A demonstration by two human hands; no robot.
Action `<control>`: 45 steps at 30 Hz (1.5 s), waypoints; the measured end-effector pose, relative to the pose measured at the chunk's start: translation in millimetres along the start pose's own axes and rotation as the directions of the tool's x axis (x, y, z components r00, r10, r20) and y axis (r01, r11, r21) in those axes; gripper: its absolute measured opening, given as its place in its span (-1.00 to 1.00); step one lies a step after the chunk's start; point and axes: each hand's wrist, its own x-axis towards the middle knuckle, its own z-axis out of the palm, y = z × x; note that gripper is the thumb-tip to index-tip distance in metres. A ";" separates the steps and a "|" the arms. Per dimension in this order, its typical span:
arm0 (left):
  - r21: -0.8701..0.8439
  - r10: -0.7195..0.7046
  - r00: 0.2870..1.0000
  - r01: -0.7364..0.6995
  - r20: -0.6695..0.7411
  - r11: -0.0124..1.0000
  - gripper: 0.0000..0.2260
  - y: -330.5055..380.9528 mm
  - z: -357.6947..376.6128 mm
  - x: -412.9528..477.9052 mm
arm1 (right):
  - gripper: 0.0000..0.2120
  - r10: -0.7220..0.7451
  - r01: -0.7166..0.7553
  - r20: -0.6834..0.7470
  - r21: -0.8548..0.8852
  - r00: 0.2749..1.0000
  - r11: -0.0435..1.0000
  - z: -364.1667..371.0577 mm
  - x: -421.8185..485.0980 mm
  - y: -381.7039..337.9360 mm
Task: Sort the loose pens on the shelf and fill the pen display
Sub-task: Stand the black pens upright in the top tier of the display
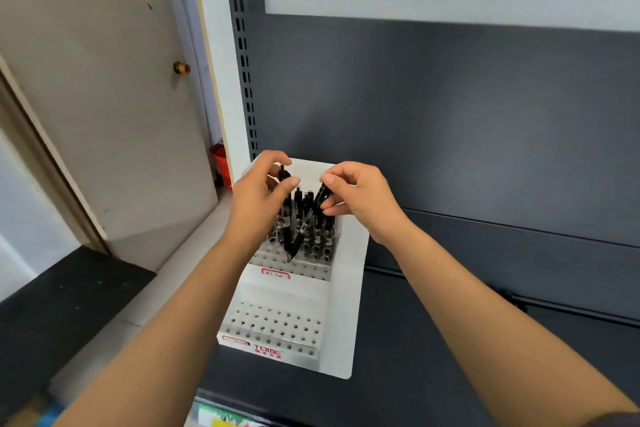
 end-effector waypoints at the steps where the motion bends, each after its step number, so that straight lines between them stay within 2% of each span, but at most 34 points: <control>1: 0.007 -0.002 1.000 0.002 0.015 1.000 -0.81 -1.4 -2.0 1.8 | -0.88 0.002 -0.002 -0.006 -0.008 1.000 1.000 2.5 -0.5 -1.2; 9: 0.181 0.037 0.988 -0.064 0.148 0.981 -0.78 -0.2 -8.4 15.0 | -0.89 -0.101 0.081 -0.199 -0.109 0.975 0.991 16.2 -1.9 -12.8; 14: 0.216 0.060 0.980 -0.101 0.191 0.971 -0.85 -6.6 -16.6 20.0 | -0.89 -0.177 0.120 -0.175 -0.296 0.969 0.948 31.5 -2.5 -11.1; 19: 0.219 0.142 0.975 -0.178 0.170 0.959 -0.73 -11.1 -27.4 23.5 | -0.88 -0.233 0.159 -0.156 -0.381 0.960 0.911 43.9 -0.2 -11.7; 22: 0.223 0.174 0.971 -0.208 0.163 0.952 -0.70 -14.5 -29.0 25.6 | -0.87 -0.288 0.190 -0.131 -0.492 0.949 0.850 49.6 3.0 -11.6; 27: 0.293 0.164 0.962 -0.224 0.217 0.929 -0.69 -27.5 -21.3 23.0 | -0.83 -0.218 0.114 -0.111 -0.580 0.970 0.807 53.7 7.8 -5.2; 32: 0.303 0.144 0.955 -0.223 0.261 0.927 -0.73 -39.1 -14.1 15.5 | -0.84 -0.232 0.044 -0.108 -0.823 0.967 0.566 56.6 12.7 -2.0; 35: 0.295 0.109 0.959 -0.188 0.263 0.937 -0.75 -42.6 -11.6 10.1 | -0.82 -0.328 0.074 -0.050 -0.933 0.943 0.353 61.2 14.8 6.5; 37: 0.286 0.078 0.962 -0.154 0.261 0.946 -0.77 -42.1 -10.6 7.2 | -0.84 -0.403 0.096 -0.032 -0.951 0.915 0.294 62.1 17.2 10.1; 39: 0.307 0.086 0.960 -0.169 0.266 0.937 -0.81 -42.3 -10.4 5.4 | -0.85 -0.429 0.094 -0.040 -0.953 0.902 0.287 59.4 19.2 12.5; 42: 0.293 0.119 0.965 -0.187 0.234 0.938 -0.82 -45.8 -12.5 5.8 | -0.79 -0.297 0.077 -0.033 -0.934 0.954 0.349 53.7 17.5 12.5; 45: 0.284 0.141 0.966 -0.201 0.218 0.938 -0.82 -48.5 -14.7 9.3 | -0.81 -0.267 0.071 -0.037 -0.921 0.963 0.384 52.2 17.8 12.6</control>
